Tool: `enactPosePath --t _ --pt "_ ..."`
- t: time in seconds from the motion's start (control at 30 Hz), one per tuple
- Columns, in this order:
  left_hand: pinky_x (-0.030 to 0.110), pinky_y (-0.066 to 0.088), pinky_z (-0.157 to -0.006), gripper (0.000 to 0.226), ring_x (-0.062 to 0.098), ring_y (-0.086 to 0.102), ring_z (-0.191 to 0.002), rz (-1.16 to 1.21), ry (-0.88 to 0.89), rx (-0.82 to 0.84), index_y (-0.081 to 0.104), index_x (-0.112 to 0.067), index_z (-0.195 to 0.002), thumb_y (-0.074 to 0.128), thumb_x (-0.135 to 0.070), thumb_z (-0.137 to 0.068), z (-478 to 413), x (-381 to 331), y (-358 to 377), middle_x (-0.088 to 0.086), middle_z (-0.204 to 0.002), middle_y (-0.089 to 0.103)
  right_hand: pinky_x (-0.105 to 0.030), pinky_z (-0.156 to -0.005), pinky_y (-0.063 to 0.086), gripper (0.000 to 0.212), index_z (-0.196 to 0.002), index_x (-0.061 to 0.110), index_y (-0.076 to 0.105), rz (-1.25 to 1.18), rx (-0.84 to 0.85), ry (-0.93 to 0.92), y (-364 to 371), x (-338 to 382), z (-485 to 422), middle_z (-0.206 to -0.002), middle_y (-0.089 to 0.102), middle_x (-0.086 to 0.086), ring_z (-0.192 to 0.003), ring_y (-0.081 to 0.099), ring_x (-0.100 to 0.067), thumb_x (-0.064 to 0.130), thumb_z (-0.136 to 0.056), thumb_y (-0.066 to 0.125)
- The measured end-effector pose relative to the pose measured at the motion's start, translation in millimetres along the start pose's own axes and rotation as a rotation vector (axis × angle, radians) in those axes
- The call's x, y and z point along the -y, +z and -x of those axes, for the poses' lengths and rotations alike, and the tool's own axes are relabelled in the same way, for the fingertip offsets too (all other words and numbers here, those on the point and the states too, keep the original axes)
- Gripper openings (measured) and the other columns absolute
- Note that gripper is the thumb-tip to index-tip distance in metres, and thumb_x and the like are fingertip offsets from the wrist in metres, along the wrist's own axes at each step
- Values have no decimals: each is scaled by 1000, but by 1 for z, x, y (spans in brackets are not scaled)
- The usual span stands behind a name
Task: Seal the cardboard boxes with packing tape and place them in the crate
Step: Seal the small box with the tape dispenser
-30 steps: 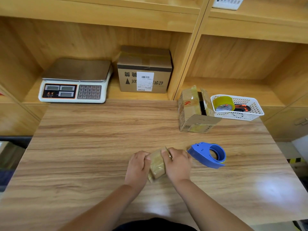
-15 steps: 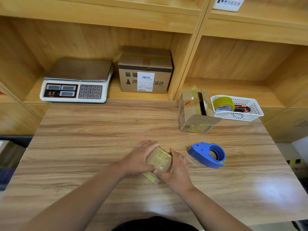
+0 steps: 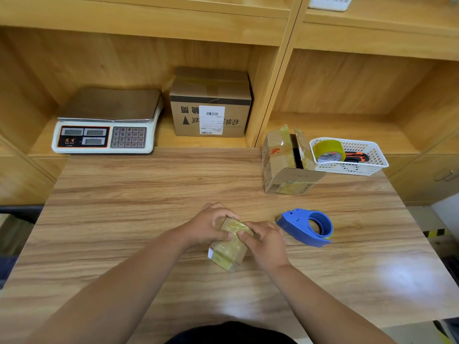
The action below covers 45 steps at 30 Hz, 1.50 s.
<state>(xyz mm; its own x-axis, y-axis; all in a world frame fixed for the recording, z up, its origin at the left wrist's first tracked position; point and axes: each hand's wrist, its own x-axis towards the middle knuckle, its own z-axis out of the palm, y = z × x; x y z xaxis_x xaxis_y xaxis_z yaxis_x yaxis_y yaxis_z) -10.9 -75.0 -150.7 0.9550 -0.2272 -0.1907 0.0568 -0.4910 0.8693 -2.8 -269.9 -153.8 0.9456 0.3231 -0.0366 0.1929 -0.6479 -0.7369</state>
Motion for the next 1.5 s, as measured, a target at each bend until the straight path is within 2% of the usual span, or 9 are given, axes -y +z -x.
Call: enactPosePath --t 0.23,0.33,0.43,0.6,0.77,0.9,1.07,1.27,1.5 --pt "13 31 -85 21 6 43 -102 81 -67 -193 67 -39 -79 73 -19 -79 -8 -4 11 -15 -88 56 -32 -89 36 33 -61 14 66 22 -94 24 9 1 -7 -62 64 7 -79 53 -15 27 -90 63" --pt "4 30 -77 19 3 43 -98 96 -97 -320 67 -31 -70 69 -15 -81 -10 -6 22 -16 -80 58 -36 -79 42 51 -46 32 42 -12 -163 11 9 7 -7 -45 43 20 -63 47 -10 20 -89 65" --pt "16 31 -80 27 0 41 -98 170 -157 -389 61 -33 -63 67 -15 -81 -12 -4 34 -13 -83 57 -40 -87 40 41 -51 31 53 -17 -136 109 12 13 -5 -52 50 22 -72 48 -5 24 -90 63" --pt "8 27 -78 27 -6 37 -98 216 -204 -427 60 -34 -62 64 -17 -82 -14 2 42 -11 -90 58 -45 -92 44 30 -59 29 52 -95 -54 324 13 25 -9 -67 60 13 -92 59 -23 29 -87 62" --pt "5 27 -76 25 2 39 -100 137 -188 -426 60 -34 -64 60 -20 -86 -16 6 40 -12 -87 58 -41 -88 40 37 -55 23 40 -72 -21 397 15 29 -19 -55 46 9 -82 50 -21 32 -88 55" --pt "14 29 -79 28 7 41 -101 143 -189 -414 56 -34 -65 56 -20 -90 -16 5 39 -11 -87 54 -42 -84 41 41 -56 24 37 -88 -41 382 22 27 -21 -55 42 11 -76 44 -18 39 -88 57" --pt "22 31 -87 31 11 43 -107 184 -175 -391 61 -35 -70 50 -17 -93 -15 5 40 -9 -92 59 -29 -81 27 24 -81 29 55 146 -6 195 17 22 -12 -74 50 18 -96 47 -13 53 -84 61" --pt "13 32 -84 26 9 45 -106 221 -176 -436 64 -34 -67 57 -21 -89 -16 5 42 -9 -89 64 -26 -97 26 91 -128 27 42 269 126 80 19 16 11 -118 45 15 -115 36 -9 77 -53 59" --pt "14 29 -80 23 -1 41 -101 224 -191 -452 63 -36 -66 60 -29 -88 -11 6 41 -10 -87 61 -27 -81 40 32 -102 18 61 42 46 7 13 12 3 -89 60 11 -86 56 -7 38 -79 70"
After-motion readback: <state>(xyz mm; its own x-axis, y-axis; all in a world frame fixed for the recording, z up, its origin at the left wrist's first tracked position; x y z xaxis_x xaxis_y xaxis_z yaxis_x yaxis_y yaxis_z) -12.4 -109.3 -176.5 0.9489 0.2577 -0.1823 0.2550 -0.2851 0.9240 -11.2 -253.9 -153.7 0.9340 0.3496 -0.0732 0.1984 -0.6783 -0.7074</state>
